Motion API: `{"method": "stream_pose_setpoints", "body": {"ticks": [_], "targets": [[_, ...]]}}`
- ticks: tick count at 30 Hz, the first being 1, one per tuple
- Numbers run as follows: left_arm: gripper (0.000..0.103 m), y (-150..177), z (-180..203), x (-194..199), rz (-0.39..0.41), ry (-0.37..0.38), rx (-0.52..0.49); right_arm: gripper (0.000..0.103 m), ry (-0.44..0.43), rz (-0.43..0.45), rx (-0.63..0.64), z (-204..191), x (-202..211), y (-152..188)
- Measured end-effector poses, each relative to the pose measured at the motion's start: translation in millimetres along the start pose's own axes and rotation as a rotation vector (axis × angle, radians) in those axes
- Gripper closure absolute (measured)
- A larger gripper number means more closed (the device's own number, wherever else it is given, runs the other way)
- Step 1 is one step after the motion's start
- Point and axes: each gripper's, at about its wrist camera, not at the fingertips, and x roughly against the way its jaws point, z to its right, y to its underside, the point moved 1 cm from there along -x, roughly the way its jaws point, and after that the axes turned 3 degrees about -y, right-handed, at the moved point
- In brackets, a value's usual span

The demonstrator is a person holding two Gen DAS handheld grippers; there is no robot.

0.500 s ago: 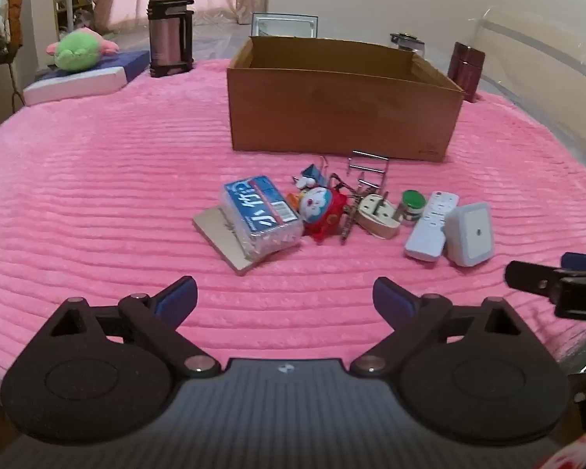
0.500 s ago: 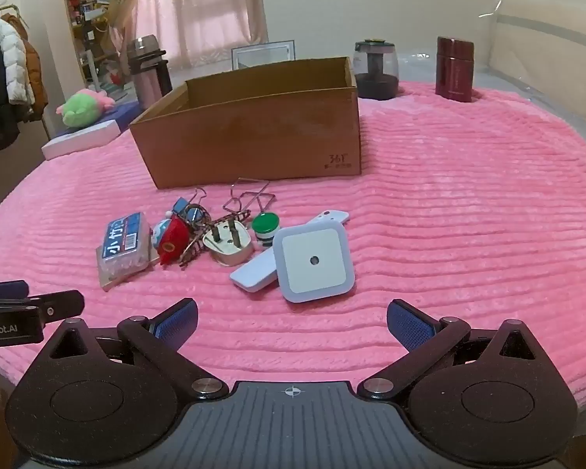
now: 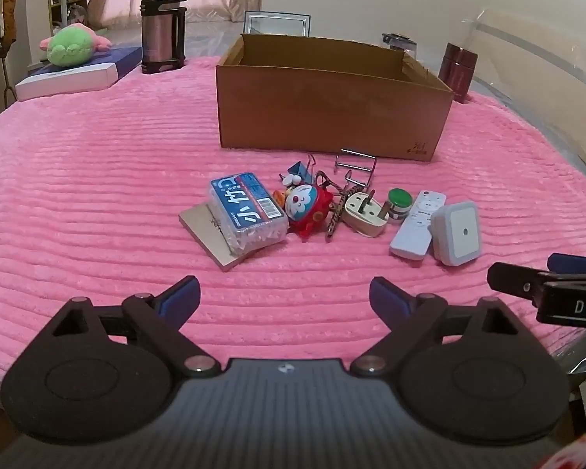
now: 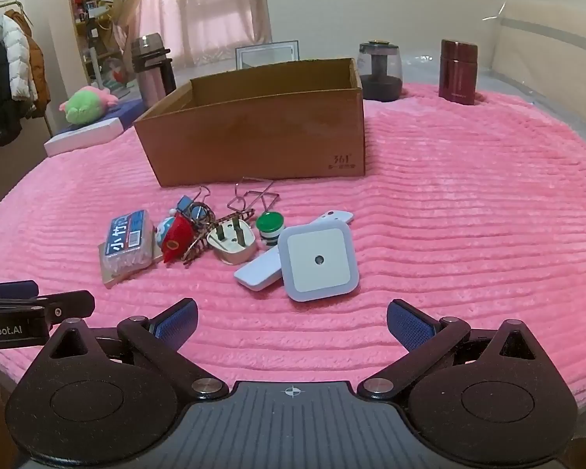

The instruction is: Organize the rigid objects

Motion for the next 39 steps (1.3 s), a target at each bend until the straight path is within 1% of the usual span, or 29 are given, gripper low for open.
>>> {"method": "stream_pose_setpoints", "body": {"ticks": [39], "targets": [[0.012, 0.5, 2.3, -1.8, -0.005, 0.012, 0.009, 0.002, -0.006, -0.002, 0.001, 2.2, -1.0, -0.1]]}}
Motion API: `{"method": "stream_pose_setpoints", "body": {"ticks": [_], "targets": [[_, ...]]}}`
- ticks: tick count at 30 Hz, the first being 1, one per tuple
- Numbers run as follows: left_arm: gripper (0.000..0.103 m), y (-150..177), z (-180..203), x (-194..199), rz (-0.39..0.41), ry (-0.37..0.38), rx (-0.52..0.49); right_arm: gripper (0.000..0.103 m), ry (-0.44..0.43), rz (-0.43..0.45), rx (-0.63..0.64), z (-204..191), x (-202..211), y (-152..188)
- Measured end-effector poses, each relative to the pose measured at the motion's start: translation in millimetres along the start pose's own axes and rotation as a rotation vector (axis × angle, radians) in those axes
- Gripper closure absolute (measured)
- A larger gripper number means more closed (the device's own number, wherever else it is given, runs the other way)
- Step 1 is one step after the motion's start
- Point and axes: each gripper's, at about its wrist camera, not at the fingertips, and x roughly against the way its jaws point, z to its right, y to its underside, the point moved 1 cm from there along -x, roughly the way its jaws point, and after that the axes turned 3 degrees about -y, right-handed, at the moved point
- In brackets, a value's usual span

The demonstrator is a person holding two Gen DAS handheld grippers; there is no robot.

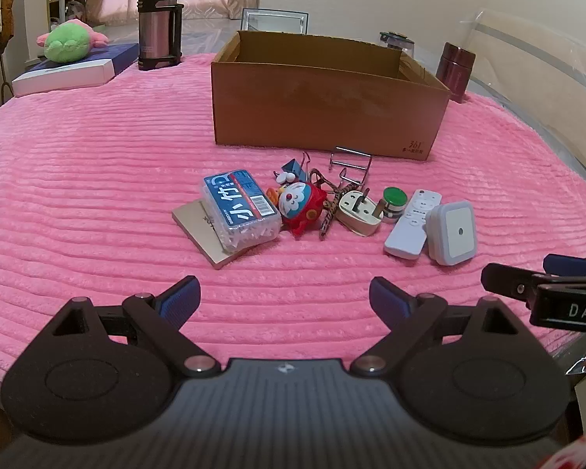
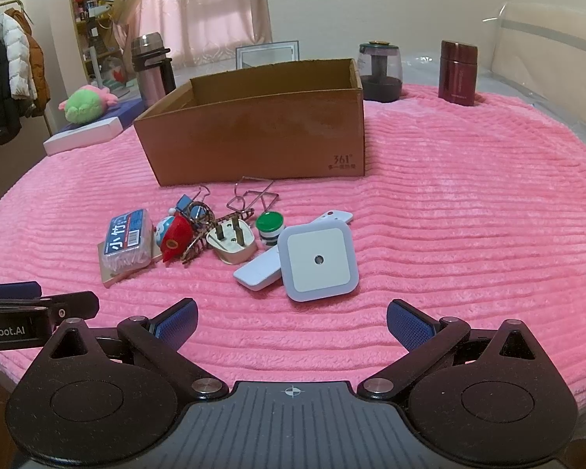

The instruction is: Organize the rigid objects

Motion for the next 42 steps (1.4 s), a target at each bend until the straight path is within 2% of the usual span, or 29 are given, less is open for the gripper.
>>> {"method": "stream_pose_setpoints", "body": {"ticks": [42], "targets": [[0.012, 0.2, 1.0, -11.1, -0.020, -0.001, 0.004, 0.002, 0.003, -0.020, -0.003, 3.9, -10.5, 4.5]]}}
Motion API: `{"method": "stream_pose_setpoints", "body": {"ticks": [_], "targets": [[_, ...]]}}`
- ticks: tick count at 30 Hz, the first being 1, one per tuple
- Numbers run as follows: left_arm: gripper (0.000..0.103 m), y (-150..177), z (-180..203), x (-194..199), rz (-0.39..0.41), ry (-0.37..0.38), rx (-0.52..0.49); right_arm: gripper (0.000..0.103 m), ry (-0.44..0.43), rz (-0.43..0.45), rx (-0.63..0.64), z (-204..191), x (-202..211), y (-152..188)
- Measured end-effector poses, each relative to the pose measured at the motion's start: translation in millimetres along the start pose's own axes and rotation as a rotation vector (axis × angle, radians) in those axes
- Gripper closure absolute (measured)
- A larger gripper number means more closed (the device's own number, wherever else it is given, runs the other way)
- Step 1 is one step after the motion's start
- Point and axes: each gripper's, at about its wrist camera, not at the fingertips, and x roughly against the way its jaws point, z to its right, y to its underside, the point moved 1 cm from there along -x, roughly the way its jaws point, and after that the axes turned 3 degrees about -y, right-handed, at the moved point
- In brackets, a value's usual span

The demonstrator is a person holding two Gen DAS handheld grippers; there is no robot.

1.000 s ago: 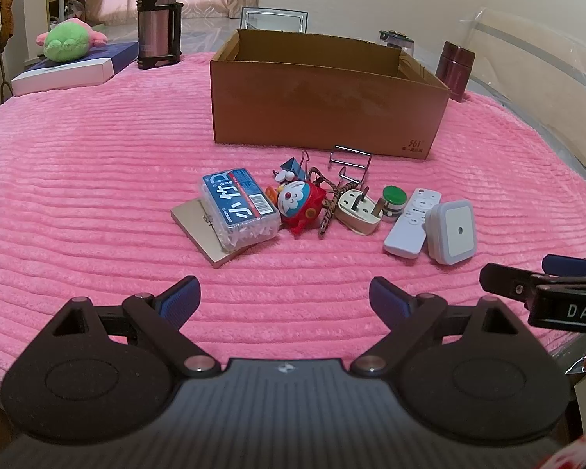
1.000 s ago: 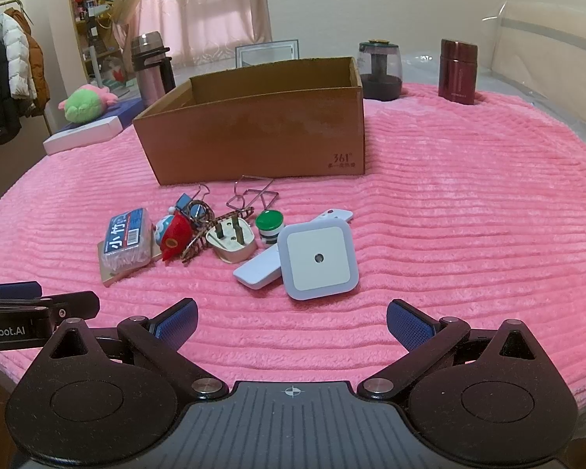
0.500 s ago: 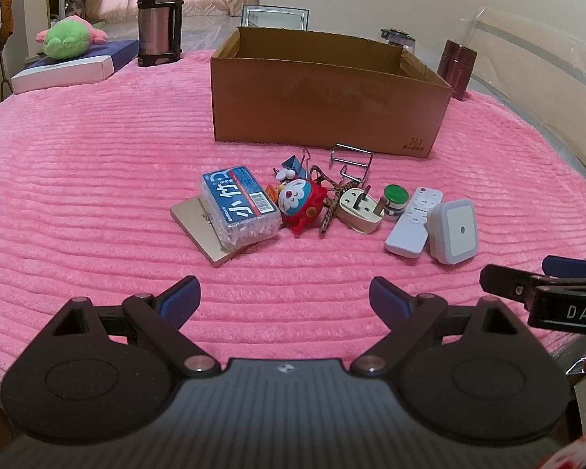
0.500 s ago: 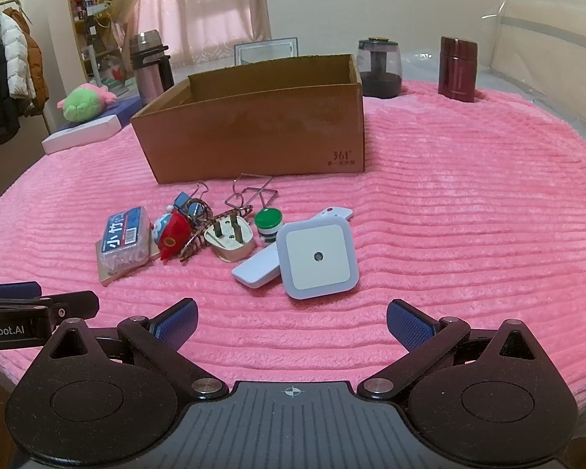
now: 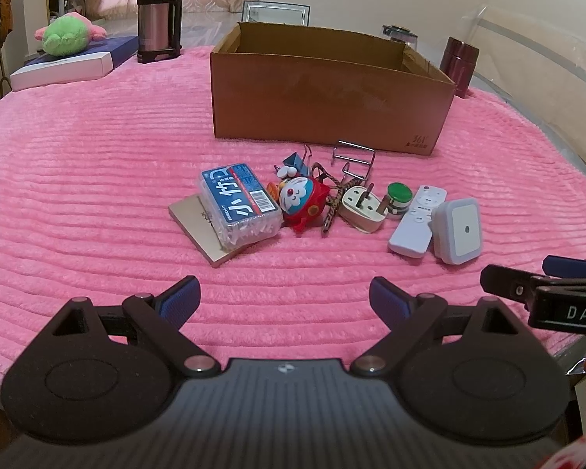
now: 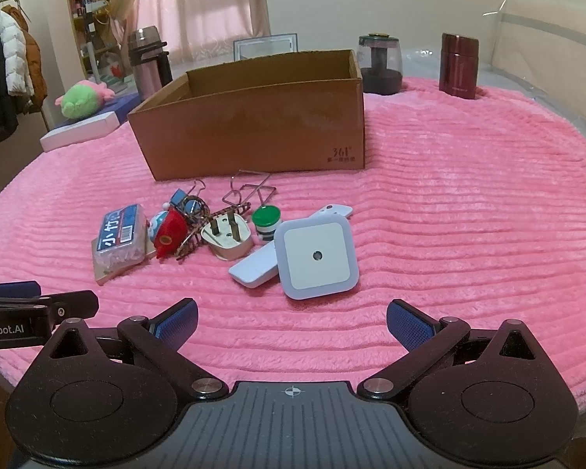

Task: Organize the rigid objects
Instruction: 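Grasp the blue toothbrush pack with the left tool while the right tool grasps the white night light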

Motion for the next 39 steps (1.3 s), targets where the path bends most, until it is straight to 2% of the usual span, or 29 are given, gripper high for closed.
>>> {"method": "stream_pose_setpoints", "body": {"ticks": [13, 22, 24, 26, 30, 35, 37, 39], "targets": [[0.012, -15.6, -7.2, -25.5, -0.002, -0.003, 0.004, 0.003, 0.015, -0.006, 0.015, 11.0, -24.3, -4.6], [0.012, -36.6, -18.5, -62.6, 0.034, -0.079, 0.002, 0.004, -0.011, -0.001, 0.040, 22.1, -52.1, -11.2], [0.012, -40.7, -19.2, -72.2, 0.042, -0.102, -0.003, 0.011, -0.012, -0.005, 0.045, 23.4, -58.6, -12.4], [0.012, -43.4, -20.1, -82.2, 0.046, -0.113, -0.006, 0.012, -0.016, -0.003, 0.046, 25.3, -64.9, -13.5], [0.019, -48.5, -20.4, -100.7, 0.040, -0.137, -0.027, 0.014, -0.021, -0.006, 0.058, 27.6, -75.9, -14.8], [0.024, -50.1, -24.1, -104.4, 0.046, -0.160, -0.060, 0.018, -0.022, 0.001, 0.071, 28.6, -82.1, -15.8], [0.034, -49.1, -26.5, -104.2, 0.042, -0.166, -0.073, 0.020, -0.029, 0.004, 0.082, 28.2, -84.4, -15.9], [0.035, -47.9, -29.8, -104.5, 0.036, -0.167, -0.071, 0.023, -0.027, 0.006, 0.088, 28.8, -87.0, -15.8]]}}
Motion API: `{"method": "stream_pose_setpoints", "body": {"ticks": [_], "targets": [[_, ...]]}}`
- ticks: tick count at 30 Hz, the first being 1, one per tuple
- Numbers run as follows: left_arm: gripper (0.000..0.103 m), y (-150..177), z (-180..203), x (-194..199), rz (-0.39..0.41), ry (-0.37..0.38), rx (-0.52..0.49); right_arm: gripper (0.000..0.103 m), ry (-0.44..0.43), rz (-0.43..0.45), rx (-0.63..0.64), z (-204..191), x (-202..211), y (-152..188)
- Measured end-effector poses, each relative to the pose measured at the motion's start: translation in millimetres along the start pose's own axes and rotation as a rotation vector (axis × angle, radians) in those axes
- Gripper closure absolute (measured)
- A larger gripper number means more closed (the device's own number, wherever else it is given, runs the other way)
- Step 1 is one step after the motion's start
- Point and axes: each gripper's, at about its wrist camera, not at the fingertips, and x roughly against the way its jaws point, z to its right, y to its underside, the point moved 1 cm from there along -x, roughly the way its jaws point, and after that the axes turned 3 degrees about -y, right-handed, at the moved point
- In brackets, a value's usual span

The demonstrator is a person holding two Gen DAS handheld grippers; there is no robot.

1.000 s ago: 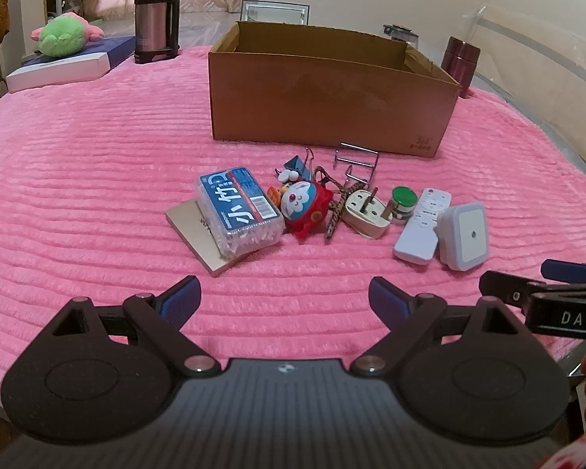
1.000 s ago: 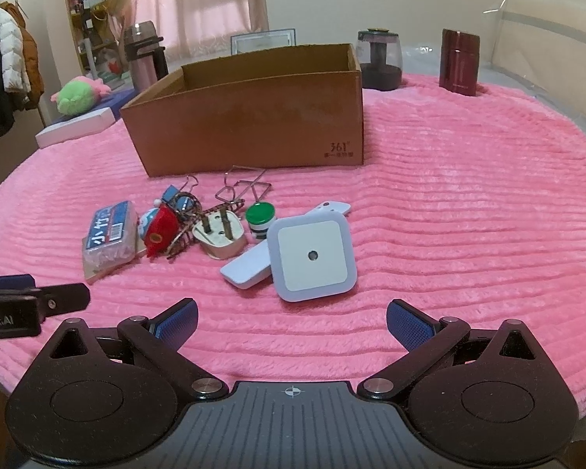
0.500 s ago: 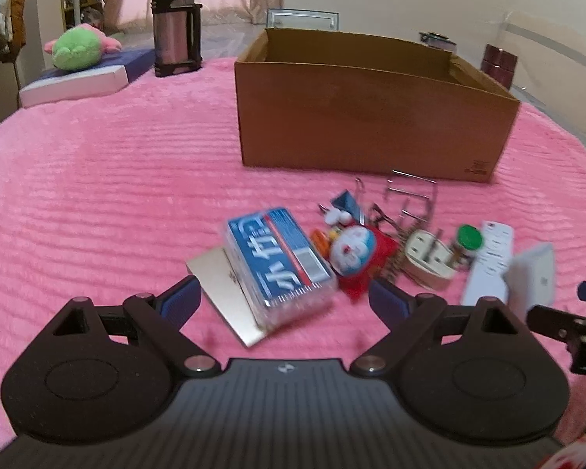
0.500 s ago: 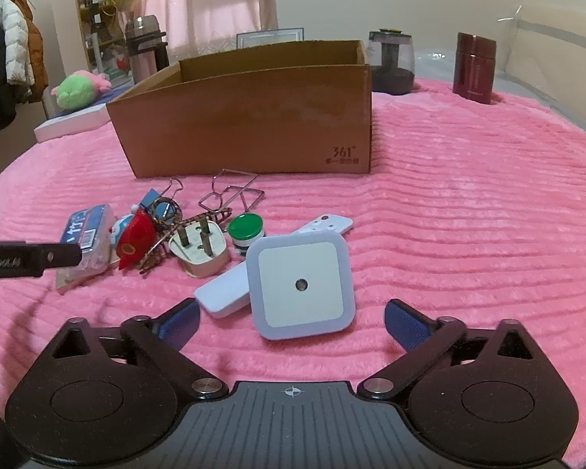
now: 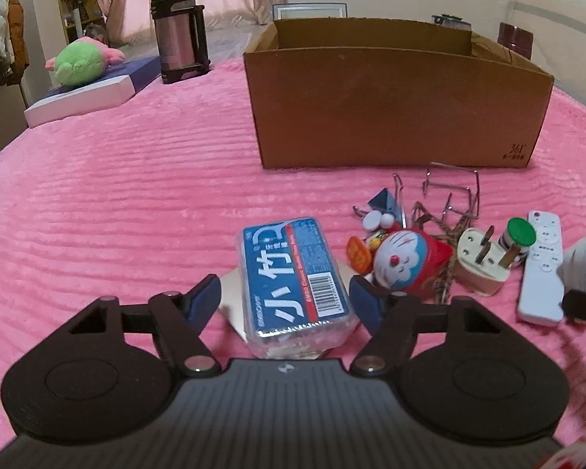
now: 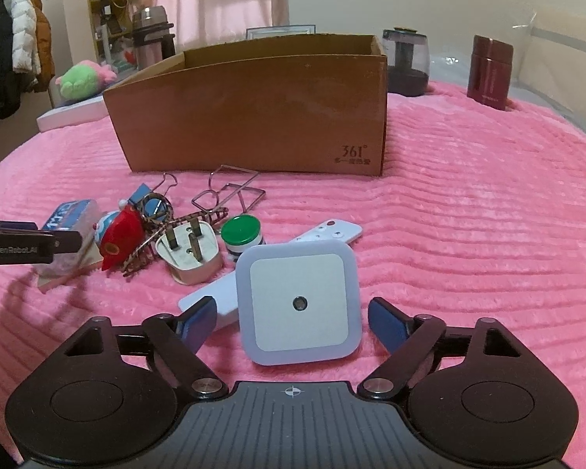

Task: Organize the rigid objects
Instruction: 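Grasp the blue toothbrush pack with the left tool while the right tool grasps the white night light, then carry both items over the cardboard box and open both tools to drop them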

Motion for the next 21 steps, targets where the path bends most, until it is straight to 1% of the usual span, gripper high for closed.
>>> {"method": "stream_pose_setpoints", "body": {"ticks": [2, 4, 8, 10, 15, 21], "targets": [[0.038, 0.0, -3.0, -1.7, -0.003, 0.015, 0.008, 0.025, -0.007, 0.003, -0.006, 1.2, -1.7, 0.5], [0.044, -0.8, -5.1, -4.9, -0.009, 0.024, 0.007, 0.029, -0.010, 0.005, -0.004, 2.1, -2.1, 0.5], [0.046, -2.9, -7.4, -6.6, -0.001, 0.027, 0.001, 0.040, 0.006, 0.007, 0.025, -0.2, -0.2, 0.3], [0.050, -3.4, -7.4, -6.7, 0.001, 0.025, 0.003, 0.041, 0.010, 0.004, 0.031, -0.6, 0.3, 0.9], [0.051, -3.4, -10.9, -4.3, -0.009, 0.028, -0.006, 0.041, 0.036, 0.004, 0.043, -4.3, 4.9, 1.7], [0.051, -0.6, -23.4, 12.0, -0.005, 0.049, -0.010, 0.041, 0.045, 0.026, 0.027, -4.7, 19.3, -1.8]]}}
